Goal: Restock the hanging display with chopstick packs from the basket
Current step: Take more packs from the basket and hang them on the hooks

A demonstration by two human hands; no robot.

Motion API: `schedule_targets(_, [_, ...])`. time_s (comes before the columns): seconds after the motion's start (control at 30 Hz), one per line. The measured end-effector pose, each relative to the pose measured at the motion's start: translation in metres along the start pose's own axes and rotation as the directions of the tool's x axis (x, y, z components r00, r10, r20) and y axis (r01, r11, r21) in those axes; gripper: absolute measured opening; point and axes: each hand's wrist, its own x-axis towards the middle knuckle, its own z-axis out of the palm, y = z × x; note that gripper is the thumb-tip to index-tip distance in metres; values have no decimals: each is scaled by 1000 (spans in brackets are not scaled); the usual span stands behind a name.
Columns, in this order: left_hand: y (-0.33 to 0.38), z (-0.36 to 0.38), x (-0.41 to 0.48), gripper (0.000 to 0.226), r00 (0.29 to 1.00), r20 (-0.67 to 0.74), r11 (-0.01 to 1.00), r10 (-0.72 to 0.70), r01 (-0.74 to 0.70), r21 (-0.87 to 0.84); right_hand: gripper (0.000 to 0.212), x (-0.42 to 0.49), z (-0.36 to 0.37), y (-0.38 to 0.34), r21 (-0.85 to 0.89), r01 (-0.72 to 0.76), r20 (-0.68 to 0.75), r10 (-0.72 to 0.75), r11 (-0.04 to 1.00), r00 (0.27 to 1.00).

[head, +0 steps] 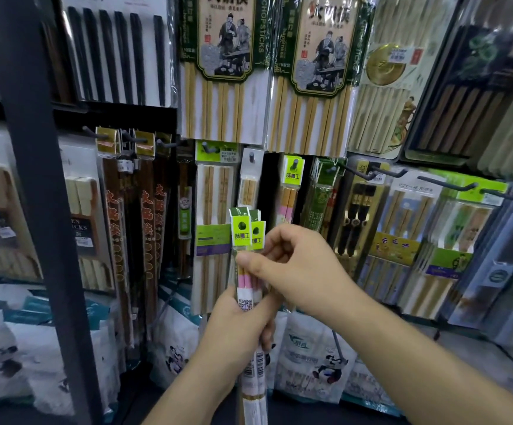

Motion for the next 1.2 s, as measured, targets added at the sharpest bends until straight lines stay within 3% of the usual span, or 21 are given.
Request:
schedule_targets(0.17, [1,1,-3,27,999,36,1000,13,-12,-23,29,3,2,1,94,-44,-2,45,995,999])
schedule_targets(0.33, [9,0,-8,49,998,56,994,-11,18,-110,24,5,-2,3,180,-81,-47,90,980,995])
schedule_targets(0.5, [15,1,-13,51,998,46,969,-39,49,-243,32,0,-4,-3,371,-206,125,171,906,977])
schedule_targets(0.63, [17,0,-14,59,1000,5,945,-26,26,-327,13,1,-8,-6,421,-227,187,160,878,969])
schedule_targets(0.7, [15,-1,-12,58,999,-31,932,-30,17,-363,10,2,-9,-9,401,-186,126,147,897,981])
schedule_targets(0.8, [10,-6,-7,51,995,-102,963,-14,-14,-269,16,10,-15,-15,325,-84,-66,111,942,992])
schedule_targets(0.97, [7,-11,-5,30,989,-133,983,72,-93,-160,28,31,-31,-33,260,-12,-323,99,966,941])
schedule_targets(1.1, [8,-11,-4,30,995,-74,963,66,-83,-256,28,43,-31,-38,293,-32,-401,153,956,903])
schedule_targets(1.2, [7,-12,-4,47,995,-73,959,71,-88,-269,35,46,-30,-34,318,-24,-413,162,948,896])
